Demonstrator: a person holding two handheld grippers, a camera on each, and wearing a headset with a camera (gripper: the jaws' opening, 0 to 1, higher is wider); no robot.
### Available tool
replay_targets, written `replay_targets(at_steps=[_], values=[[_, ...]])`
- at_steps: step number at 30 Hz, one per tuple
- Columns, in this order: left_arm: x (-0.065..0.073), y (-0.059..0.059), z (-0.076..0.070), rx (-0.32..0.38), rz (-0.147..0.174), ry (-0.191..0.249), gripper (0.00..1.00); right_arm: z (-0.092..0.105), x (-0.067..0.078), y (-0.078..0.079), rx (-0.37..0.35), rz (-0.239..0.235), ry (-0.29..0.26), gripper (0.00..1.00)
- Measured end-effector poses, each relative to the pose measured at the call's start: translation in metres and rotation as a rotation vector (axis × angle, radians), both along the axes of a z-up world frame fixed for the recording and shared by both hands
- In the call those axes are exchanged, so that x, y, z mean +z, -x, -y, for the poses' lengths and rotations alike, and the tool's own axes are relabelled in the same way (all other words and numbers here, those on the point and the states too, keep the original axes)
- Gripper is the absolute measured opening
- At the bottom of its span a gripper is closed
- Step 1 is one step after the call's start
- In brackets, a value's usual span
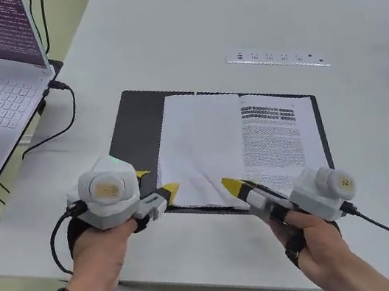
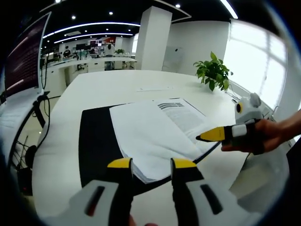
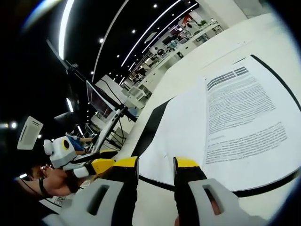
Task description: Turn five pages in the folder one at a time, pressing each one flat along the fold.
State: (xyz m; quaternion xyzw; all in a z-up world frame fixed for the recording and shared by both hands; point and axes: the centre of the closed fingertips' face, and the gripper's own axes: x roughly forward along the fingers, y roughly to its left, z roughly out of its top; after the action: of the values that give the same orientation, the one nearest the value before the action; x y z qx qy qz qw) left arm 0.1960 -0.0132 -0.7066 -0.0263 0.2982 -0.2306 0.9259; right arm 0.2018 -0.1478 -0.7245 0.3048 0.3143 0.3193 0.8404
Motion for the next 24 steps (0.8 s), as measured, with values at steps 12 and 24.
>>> replay_targets(at_steps=[12,24], values=[[-0.022,-0.011,0.014,-0.046,-0.044,-0.008,0.1,0.035,0.002,0.006,-0.065,-0.007,0.009,0.24],[-0.059,-0.01,0.008,0.016,-0.142,-0.002,0.0,0.051,-0.006,0.014,-0.098,-0.044,0.012,0.22]])
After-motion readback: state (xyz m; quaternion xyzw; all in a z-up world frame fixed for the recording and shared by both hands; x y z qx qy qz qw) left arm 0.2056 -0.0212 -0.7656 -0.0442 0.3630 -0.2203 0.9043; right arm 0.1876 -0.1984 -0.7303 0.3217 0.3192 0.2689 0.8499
